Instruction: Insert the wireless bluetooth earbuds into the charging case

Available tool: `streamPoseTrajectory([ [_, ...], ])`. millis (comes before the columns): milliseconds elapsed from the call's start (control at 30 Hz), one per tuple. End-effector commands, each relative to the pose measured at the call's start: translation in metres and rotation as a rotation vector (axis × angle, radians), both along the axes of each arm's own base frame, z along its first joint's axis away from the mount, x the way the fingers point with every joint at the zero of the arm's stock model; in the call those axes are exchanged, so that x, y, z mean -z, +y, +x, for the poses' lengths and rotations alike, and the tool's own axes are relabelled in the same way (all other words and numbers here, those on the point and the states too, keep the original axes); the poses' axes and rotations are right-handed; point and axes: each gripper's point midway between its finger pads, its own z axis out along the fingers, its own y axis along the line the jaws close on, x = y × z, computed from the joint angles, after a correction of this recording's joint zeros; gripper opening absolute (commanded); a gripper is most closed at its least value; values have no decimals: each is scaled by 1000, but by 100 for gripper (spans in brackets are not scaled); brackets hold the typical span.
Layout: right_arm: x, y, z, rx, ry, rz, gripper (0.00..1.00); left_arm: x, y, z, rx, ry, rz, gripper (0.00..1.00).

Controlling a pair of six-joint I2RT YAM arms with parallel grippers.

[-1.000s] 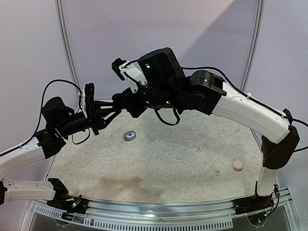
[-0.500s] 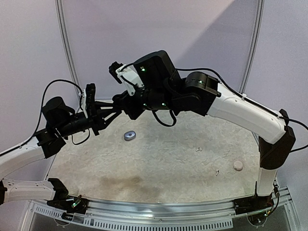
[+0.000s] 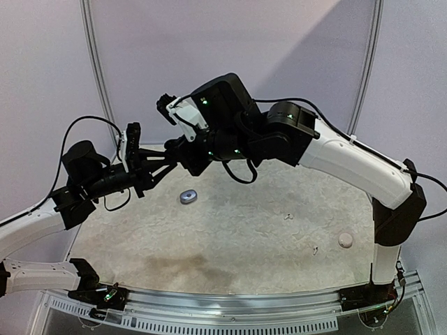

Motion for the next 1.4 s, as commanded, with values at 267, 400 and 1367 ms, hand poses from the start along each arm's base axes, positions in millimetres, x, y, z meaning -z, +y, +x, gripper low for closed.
streamPoseTrajectory([
  [267,31,-5,0,-33,57,-122,30,-21,-7,-19,104,5,-62,0],
  [400,37,-6,-3,-52,75,-145,34,-20,-10,-23,137,36,-75,0],
  [1367,-74,-24,-12,-89,-14,187,42,-8,-12,-26,166,101,-69,0],
])
